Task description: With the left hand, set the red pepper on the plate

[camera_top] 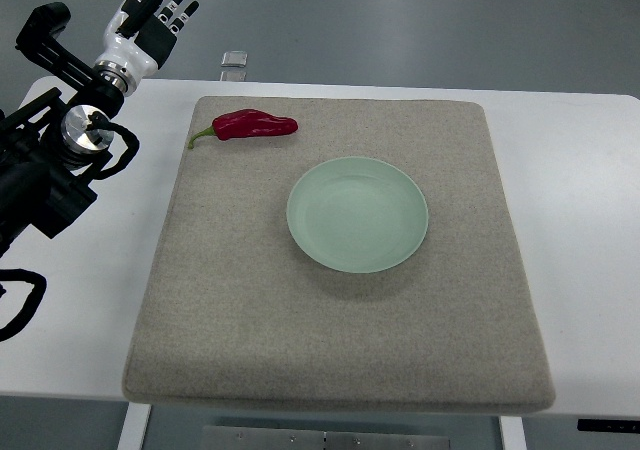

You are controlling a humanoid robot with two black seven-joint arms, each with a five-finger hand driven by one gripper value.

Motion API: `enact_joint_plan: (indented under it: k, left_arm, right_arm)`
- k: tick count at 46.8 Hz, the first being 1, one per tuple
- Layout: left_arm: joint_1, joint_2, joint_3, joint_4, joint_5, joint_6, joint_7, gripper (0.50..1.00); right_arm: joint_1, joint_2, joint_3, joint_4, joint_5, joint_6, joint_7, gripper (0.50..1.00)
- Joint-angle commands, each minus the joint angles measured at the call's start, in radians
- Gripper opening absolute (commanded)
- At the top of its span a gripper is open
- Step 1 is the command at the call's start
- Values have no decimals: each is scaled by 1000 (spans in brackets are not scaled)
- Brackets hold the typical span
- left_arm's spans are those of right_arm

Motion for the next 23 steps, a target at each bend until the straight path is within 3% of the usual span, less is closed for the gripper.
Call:
enact_joint_plan:
  k: [1,23]
  left_arm:
    - [0,0,0,-1,0,-2,0,992]
    - [-3,2,-8,-6,-2,0,-15,992]
  right_arm:
    - [0,0,0,0,0,0,0,928]
    - [0,0,-1,0,0,0,0,928]
